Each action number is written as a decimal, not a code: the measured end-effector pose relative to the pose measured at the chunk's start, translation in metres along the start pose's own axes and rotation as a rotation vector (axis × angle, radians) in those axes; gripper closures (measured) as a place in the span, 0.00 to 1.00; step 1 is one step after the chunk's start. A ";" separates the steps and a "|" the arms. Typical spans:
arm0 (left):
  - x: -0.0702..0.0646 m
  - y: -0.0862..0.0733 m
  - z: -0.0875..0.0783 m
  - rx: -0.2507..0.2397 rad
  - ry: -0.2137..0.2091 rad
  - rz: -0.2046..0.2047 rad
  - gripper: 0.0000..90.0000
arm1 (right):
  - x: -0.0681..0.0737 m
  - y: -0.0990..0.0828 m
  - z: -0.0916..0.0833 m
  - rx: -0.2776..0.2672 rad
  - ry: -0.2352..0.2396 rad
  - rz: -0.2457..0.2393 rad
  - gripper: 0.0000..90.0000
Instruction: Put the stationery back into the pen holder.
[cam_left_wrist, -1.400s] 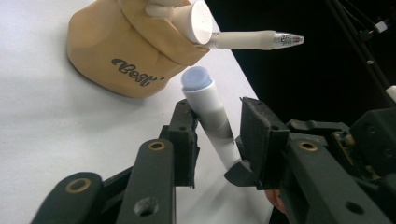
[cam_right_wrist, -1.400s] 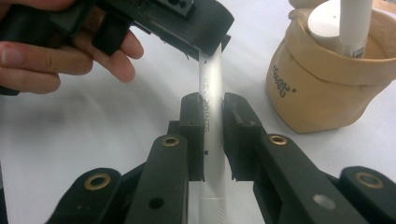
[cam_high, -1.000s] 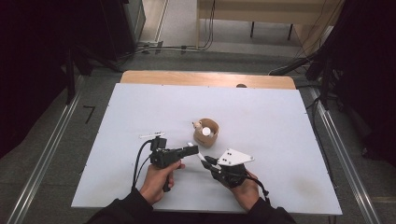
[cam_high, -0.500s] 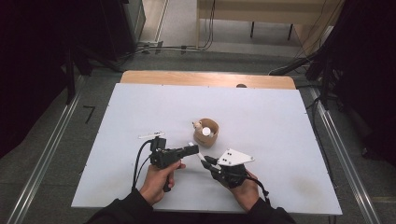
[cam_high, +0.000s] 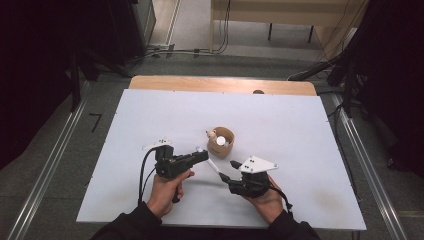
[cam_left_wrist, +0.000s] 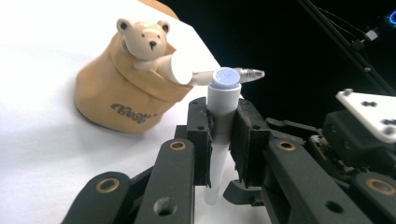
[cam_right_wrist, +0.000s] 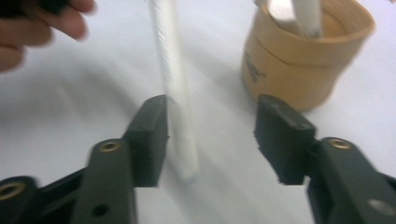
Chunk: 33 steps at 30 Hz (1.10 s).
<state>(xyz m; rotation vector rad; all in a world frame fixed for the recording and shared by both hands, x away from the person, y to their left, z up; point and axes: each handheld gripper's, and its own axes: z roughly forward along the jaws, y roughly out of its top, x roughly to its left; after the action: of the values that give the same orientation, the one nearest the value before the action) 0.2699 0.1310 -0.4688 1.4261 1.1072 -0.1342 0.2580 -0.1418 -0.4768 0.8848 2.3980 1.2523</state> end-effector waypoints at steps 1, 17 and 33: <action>-0.001 0.000 -0.001 -0.005 0.008 0.011 0.88 | -0.003 -0.001 0.000 0.014 -0.006 0.002 0.40; -0.023 0.003 -0.012 -0.101 0.052 0.218 0.87 | -0.039 -0.019 -0.025 0.041 -0.101 0.072 0.37; -0.032 0.015 -0.021 -0.182 0.138 0.308 0.87 | -0.041 -0.020 -0.021 0.051 -0.111 0.080 0.37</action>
<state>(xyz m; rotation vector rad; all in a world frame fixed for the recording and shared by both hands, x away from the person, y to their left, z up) 0.2518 0.1352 -0.4324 1.4382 0.9697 0.2813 0.2707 -0.1903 -0.4820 1.0468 2.3378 1.1426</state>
